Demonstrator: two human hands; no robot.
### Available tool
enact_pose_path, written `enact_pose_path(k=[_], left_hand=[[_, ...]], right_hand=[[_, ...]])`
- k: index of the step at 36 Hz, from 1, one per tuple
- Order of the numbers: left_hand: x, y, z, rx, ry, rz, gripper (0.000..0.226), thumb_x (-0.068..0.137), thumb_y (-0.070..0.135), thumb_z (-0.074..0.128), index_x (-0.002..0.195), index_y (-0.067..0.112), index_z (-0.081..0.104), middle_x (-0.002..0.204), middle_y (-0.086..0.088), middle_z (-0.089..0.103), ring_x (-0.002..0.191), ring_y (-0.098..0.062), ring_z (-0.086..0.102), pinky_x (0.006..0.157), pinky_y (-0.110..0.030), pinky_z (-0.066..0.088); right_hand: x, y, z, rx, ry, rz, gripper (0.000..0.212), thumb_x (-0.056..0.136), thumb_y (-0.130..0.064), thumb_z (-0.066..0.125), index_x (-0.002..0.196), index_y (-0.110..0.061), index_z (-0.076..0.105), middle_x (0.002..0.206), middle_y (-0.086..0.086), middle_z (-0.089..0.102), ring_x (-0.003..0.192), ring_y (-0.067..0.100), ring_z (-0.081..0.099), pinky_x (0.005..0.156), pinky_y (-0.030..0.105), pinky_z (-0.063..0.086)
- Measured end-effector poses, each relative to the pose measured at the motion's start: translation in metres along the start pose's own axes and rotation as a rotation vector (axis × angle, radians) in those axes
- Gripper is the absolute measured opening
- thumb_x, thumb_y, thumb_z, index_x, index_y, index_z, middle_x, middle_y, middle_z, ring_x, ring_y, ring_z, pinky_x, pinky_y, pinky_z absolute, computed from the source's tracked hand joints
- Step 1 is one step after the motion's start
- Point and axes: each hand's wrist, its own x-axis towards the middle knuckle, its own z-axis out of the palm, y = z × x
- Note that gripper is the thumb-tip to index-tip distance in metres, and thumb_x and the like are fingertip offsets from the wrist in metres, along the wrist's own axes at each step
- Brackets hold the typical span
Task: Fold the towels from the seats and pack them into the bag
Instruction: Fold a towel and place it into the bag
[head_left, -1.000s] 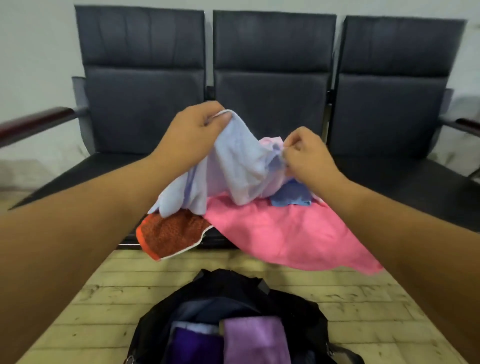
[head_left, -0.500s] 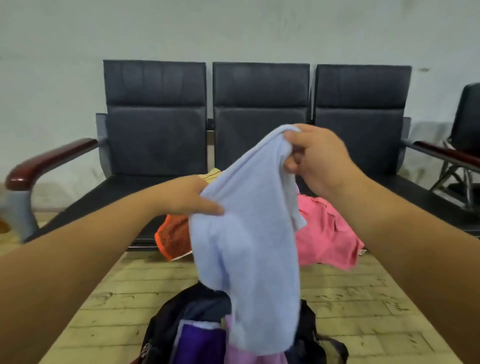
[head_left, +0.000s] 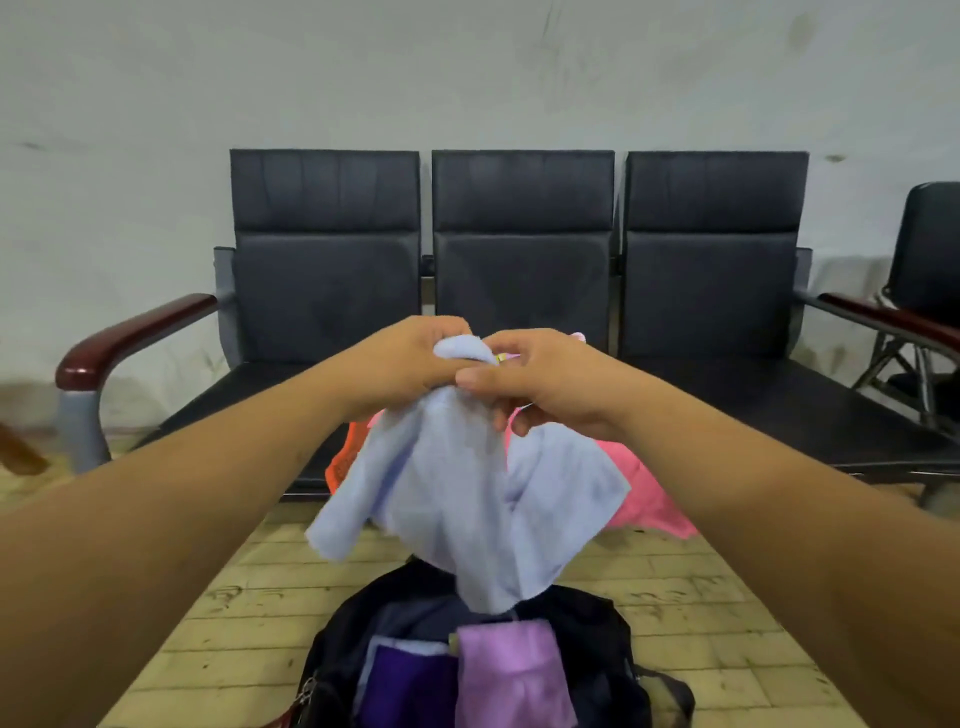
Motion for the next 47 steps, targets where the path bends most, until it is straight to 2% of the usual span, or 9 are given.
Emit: enact_pose_path(k=[3,8,18,21,24,32,37,44,47], left_hand=[[-0.003,0.002,-0.002,-0.059,-0.041,0.029,0.01,0.09,0.035,0.069,0.099,0.03,0.069,0.095,0.003,0.073,0.094,-0.022,0.069,0.088,-0.046,0.058],[-0.011,-0.011,-0.008,-0.296,-0.149,-0.066,0.039,0.089,0.027,0.074,0.126,0.026,0.062,0.119,0.001,0.071,0.112,-0.02,0.067,0.1,-0.047,0.051],[-0.023,-0.054,0.002,0.065,-0.375,-0.346,0.027,0.087,0.043,0.07,0.101,0.022,0.077,0.108,-0.003,0.074,0.104,-0.022,0.068,0.104,-0.045,0.047],[-0.02,-0.073,0.003,0.042,-0.226,-0.385,0.043,0.078,0.05,0.063,0.102,0.015,0.069,0.109,-0.016,0.068,0.094,-0.022,0.066,0.099,-0.054,0.049],[-0.011,-0.072,-0.003,-0.083,0.073,-0.399,0.02,0.088,0.02,0.057,0.091,0.001,0.058,0.101,-0.027,0.06,0.085,-0.025,0.059,0.092,-0.053,0.052],[0.036,-0.01,-0.088,0.007,0.786,-0.213,0.023,0.1,0.021,0.041,0.102,0.005,0.057,0.094,-0.011,0.061,0.074,-0.021,0.053,0.062,-0.033,0.041],[0.058,0.062,-0.155,-0.076,1.164,0.101,0.015,0.104,0.019,0.041,0.094,0.01,0.048,0.075,0.006,0.046,0.079,-0.016,0.044,0.051,-0.008,0.034],[0.057,0.094,-0.218,0.057,1.127,0.098,0.018,0.099,0.029,0.051,0.098,0.016,0.062,0.101,-0.002,0.06,0.09,-0.021,0.053,0.075,-0.028,0.039],[0.044,0.08,-0.225,0.107,1.069,0.023,0.017,0.091,0.029,0.062,0.089,0.014,0.068,0.088,-0.004,0.063,0.082,-0.022,0.055,0.069,-0.028,0.038]], right_hand=[[0.006,-0.003,0.0,0.022,0.045,0.007,0.034,0.093,-0.027,0.071,0.102,0.004,0.065,0.058,-0.001,0.046,0.05,0.012,0.038,0.048,0.022,0.037],[0.013,-0.004,-0.009,0.018,0.234,-0.028,0.025,0.097,-0.021,0.065,0.075,-0.011,0.058,0.056,0.001,0.038,0.048,0.014,0.03,0.046,0.025,0.03],[0.025,-0.025,-0.056,0.396,0.664,-0.08,0.014,0.103,-0.022,0.055,0.091,-0.015,0.059,0.079,0.008,0.059,0.055,0.015,0.059,0.051,0.026,0.048],[0.026,-0.022,-0.079,0.373,0.741,-0.012,0.013,0.101,-0.025,0.058,0.107,-0.015,0.064,0.095,0.011,0.066,0.065,0.019,0.065,0.06,0.025,0.054],[0.025,-0.019,-0.099,0.307,0.783,0.021,0.018,0.099,-0.015,0.06,0.116,-0.01,0.064,0.102,0.014,0.065,0.065,0.02,0.066,0.061,0.025,0.056],[0.026,-0.067,-0.139,0.253,0.716,0.031,0.008,0.092,0.005,0.063,0.1,0.004,0.063,0.103,0.014,0.059,0.079,0.02,0.069,0.079,0.029,0.061],[0.03,-0.148,-0.156,0.484,0.738,-0.267,0.011,0.092,0.009,0.06,0.086,0.001,0.062,0.1,0.015,0.062,0.089,0.024,0.069,0.082,0.03,0.061],[0.031,-0.179,-0.156,0.177,0.669,-0.198,0.011,0.091,-0.004,0.07,0.102,-0.005,0.07,0.1,0.014,0.061,0.069,0.019,0.059,0.054,0.024,0.053],[0.025,-0.173,-0.152,0.08,0.725,-0.179,0.019,0.093,-0.013,0.071,0.108,-0.001,0.068,0.092,0.013,0.058,0.057,0.014,0.048,0.049,0.024,0.045]])
